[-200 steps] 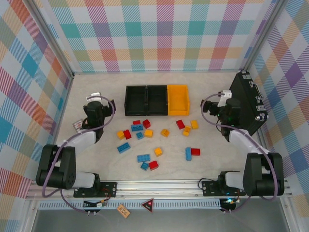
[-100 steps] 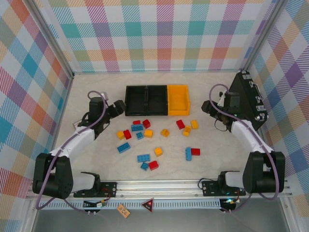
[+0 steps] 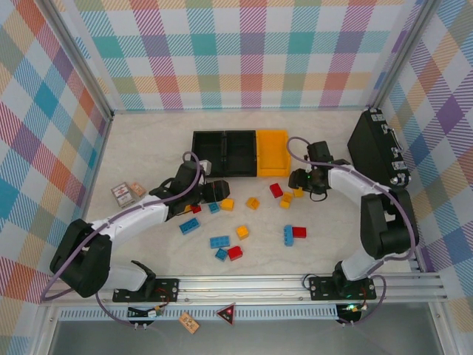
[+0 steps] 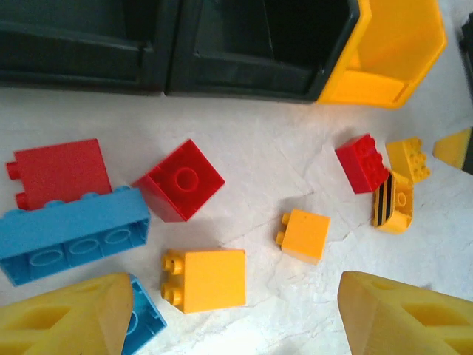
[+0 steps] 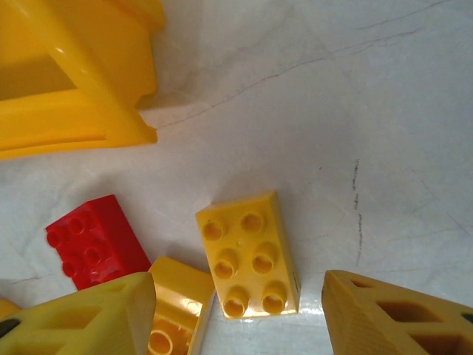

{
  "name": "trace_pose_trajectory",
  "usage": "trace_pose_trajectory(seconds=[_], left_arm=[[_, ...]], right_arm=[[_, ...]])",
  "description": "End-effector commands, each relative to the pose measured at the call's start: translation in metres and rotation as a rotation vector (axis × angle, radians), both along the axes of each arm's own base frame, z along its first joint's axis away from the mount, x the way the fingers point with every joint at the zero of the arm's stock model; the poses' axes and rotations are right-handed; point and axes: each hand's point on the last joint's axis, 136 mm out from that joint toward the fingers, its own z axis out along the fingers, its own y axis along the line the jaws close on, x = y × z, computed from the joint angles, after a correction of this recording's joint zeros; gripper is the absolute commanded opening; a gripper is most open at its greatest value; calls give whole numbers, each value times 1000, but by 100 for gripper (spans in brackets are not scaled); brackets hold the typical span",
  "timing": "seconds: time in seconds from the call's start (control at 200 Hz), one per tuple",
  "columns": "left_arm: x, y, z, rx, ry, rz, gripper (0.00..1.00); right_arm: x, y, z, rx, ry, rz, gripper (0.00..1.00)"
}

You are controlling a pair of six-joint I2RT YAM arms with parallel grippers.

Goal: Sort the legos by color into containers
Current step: Pick up the lego from the middle-right of the table.

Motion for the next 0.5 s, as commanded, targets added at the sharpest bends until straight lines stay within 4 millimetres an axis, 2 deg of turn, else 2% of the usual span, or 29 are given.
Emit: trace_pose_trajectory(seconds=[0.0,0.265,0.285,0.395,0.495], left_arm=[[2,-8,5,9,-6,-21,74],[1,-16,-1,8,3,-35,74],[1,-16,-2,10,3,-35,74],[0,-19,-5,17,7,-43,73],[-1,-20,-7,20,10,-45,73]], right_arm=[[3,0,-4,-53,22,20,62],[11,4,-26,-103,76,32,56],[11,6,-27,-103,78,36,52],[11,7,-29,-112,93,40,47],[10,7,-29,-124,97,45,36]])
